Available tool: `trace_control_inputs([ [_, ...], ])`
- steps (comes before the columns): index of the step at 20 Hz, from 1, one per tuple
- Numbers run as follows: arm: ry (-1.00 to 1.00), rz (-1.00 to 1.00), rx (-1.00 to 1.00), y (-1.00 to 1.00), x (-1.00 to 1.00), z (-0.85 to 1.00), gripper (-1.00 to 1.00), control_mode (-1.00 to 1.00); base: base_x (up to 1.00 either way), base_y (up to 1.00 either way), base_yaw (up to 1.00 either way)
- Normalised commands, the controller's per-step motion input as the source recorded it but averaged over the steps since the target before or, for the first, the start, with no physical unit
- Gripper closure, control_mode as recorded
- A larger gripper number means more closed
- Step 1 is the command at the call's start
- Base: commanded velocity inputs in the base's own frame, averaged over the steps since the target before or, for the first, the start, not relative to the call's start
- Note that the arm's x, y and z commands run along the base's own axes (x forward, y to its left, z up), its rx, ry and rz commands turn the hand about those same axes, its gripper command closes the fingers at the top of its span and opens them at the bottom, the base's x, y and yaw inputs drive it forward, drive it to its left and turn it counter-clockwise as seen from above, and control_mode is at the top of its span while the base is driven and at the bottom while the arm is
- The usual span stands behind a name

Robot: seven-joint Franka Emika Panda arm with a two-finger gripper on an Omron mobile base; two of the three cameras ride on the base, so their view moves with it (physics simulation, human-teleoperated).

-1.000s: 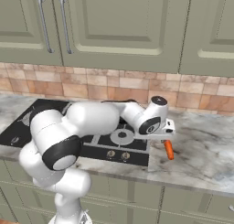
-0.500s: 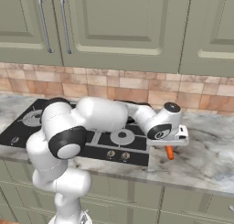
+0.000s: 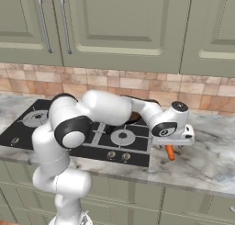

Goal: Put the carrot and lemon in the pan. Then turn on the rear right burner and set the heat to medium.

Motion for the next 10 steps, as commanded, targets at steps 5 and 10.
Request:
trace_control_inputs([
  [5, 0.01, 0.01, 0.00, 0.02, 0.12, -0.14, -1.00, -1.00, 0.00, 0.00, 0.00],
  [10, 0.06, 0.04, 0.00, 0.04, 0.16, -0.46, -1.00, -1.00, 0.00, 0.00, 0.00],
])
